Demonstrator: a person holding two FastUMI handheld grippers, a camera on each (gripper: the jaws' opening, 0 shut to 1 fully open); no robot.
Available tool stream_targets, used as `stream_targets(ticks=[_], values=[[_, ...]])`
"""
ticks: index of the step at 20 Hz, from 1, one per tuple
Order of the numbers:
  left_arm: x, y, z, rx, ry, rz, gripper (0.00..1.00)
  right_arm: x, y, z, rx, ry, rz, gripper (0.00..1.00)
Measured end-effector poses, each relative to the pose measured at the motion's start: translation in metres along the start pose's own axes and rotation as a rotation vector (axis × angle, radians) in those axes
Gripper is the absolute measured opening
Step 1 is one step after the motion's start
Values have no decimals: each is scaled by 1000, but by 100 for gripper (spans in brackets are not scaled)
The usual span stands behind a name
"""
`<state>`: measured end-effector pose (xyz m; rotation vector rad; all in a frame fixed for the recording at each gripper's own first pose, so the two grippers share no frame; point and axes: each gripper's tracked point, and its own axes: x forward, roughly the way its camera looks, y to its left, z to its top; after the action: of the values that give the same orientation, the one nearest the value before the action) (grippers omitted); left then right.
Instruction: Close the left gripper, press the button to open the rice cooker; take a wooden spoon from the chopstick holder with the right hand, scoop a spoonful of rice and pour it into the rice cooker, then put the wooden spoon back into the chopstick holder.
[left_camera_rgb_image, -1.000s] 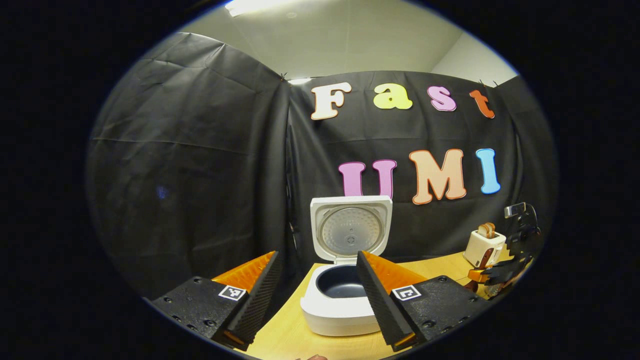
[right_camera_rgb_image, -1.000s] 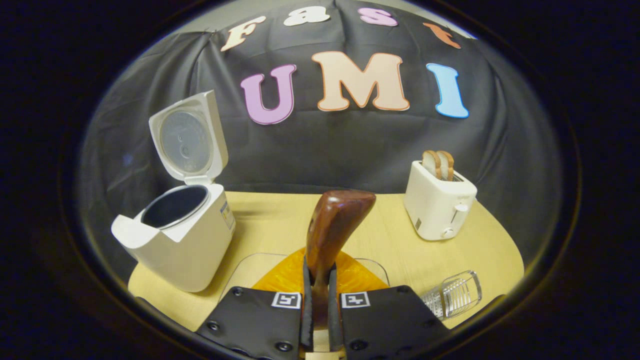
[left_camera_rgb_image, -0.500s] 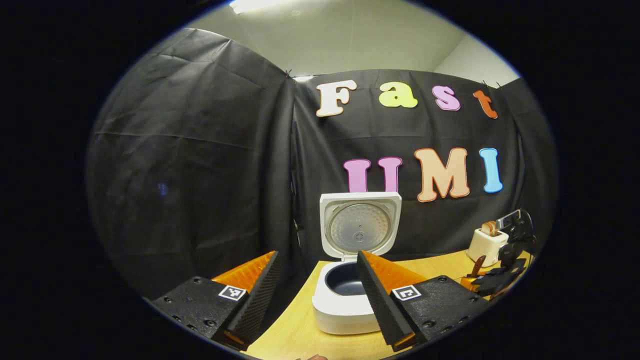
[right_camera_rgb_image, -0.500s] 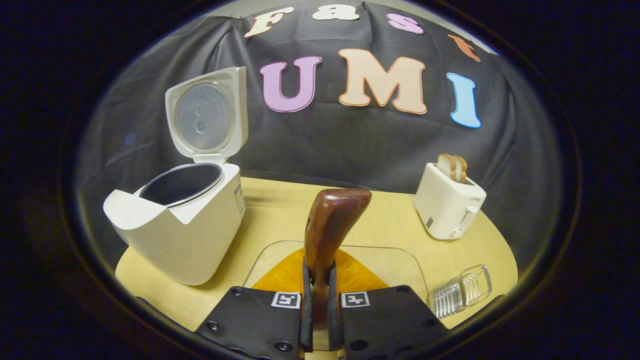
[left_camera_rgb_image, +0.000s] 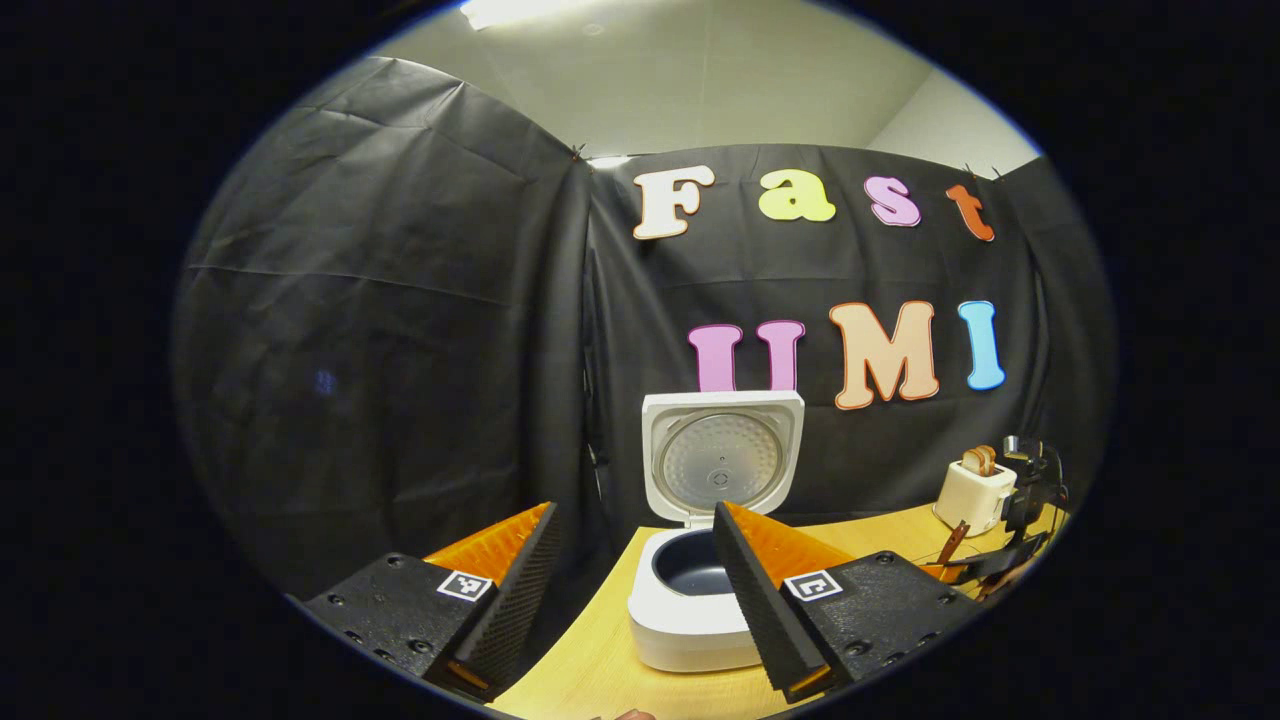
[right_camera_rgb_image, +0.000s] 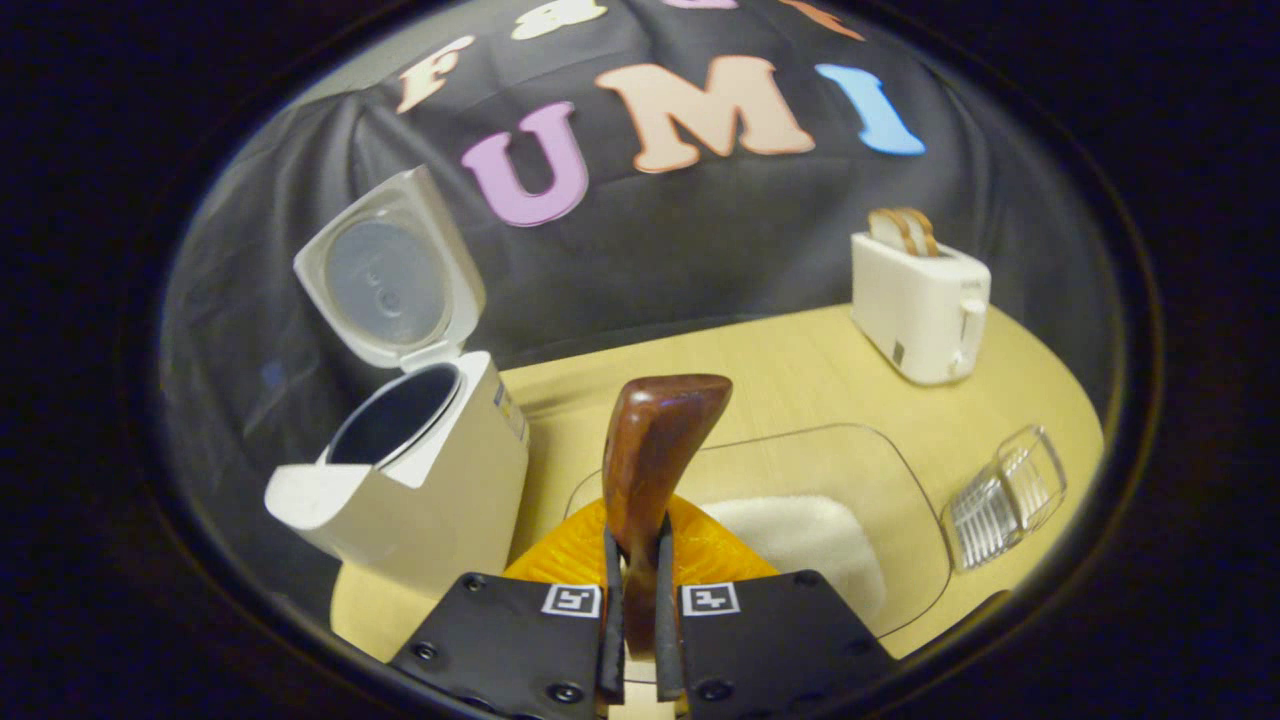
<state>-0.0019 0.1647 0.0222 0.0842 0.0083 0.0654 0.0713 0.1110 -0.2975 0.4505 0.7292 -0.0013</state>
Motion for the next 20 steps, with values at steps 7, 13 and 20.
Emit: stream_targets(ticks=[7,13,20], values=[[-4,-14,11,6,-6,-6,92,-1,-51,-1,438,97,12,16],[-8,-31,9,0,3,-27,91,-12,-52,31,596,74,87,15],[-11,-21,6,-23,-4,-10,90,-31,5,83,588,21,214,14]])
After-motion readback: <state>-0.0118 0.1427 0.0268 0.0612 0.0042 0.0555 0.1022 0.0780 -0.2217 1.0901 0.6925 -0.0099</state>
